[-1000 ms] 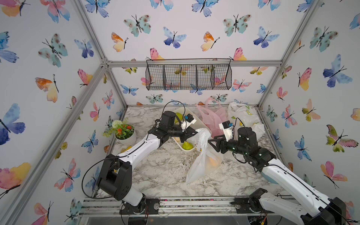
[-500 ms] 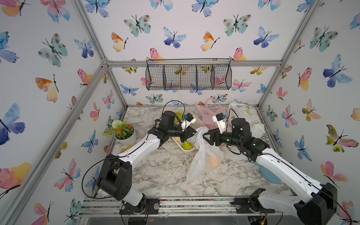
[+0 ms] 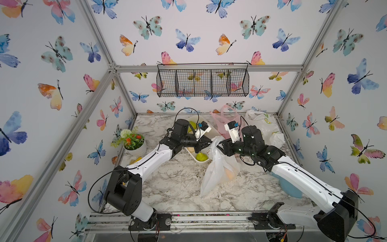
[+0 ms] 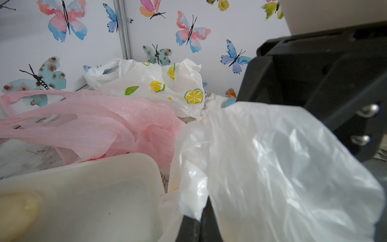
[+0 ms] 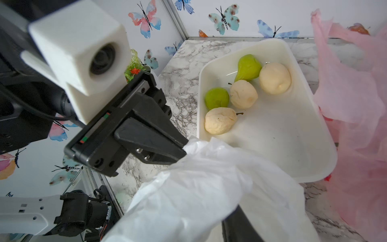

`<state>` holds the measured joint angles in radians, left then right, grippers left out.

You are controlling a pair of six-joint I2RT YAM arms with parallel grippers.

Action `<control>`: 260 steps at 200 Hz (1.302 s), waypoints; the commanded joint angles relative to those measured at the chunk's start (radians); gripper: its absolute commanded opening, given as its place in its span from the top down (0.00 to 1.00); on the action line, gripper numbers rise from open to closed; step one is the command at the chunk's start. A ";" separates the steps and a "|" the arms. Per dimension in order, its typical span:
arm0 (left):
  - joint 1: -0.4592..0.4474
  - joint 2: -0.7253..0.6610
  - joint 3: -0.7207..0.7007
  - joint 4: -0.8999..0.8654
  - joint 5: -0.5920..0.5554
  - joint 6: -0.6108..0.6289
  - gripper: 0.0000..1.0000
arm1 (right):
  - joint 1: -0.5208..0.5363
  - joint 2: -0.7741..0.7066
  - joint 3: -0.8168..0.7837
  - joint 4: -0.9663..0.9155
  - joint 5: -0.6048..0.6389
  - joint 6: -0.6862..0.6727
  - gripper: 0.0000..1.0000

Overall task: Place the pears into plastic bags & tie knots
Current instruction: Tie the plastic bag at the center of the board.

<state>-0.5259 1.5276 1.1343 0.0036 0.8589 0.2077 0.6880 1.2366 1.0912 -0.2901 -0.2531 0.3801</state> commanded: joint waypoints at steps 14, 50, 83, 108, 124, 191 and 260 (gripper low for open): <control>-0.005 -0.024 -0.006 0.020 0.022 -0.002 0.97 | 0.002 -0.037 -0.014 -0.026 0.006 -0.029 0.52; -0.004 -0.024 -0.008 0.018 0.019 0.002 0.97 | 0.003 -0.065 0.010 -0.135 -0.013 -0.089 0.48; -0.003 -0.024 -0.006 0.014 0.016 0.008 0.97 | 0.002 -0.080 -0.003 -0.164 -0.017 -0.106 0.51; -0.004 -0.025 -0.007 0.012 0.018 0.008 0.97 | 0.002 -0.077 -0.013 -0.164 -0.031 -0.105 0.54; -0.004 -0.025 -0.006 0.010 0.017 0.007 0.97 | 0.003 -0.071 -0.020 -0.151 -0.035 -0.101 0.55; -0.003 -0.030 -0.006 0.021 0.035 -0.003 0.98 | 0.002 0.017 0.015 -0.119 -0.015 -0.099 0.58; -0.003 -0.039 -0.008 0.008 0.031 0.003 0.98 | 0.001 -0.009 0.013 -0.076 0.021 -0.078 0.80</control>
<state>-0.5259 1.5261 1.1343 0.0036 0.8734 0.2081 0.6880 1.2636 1.0878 -0.3954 -0.2607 0.2951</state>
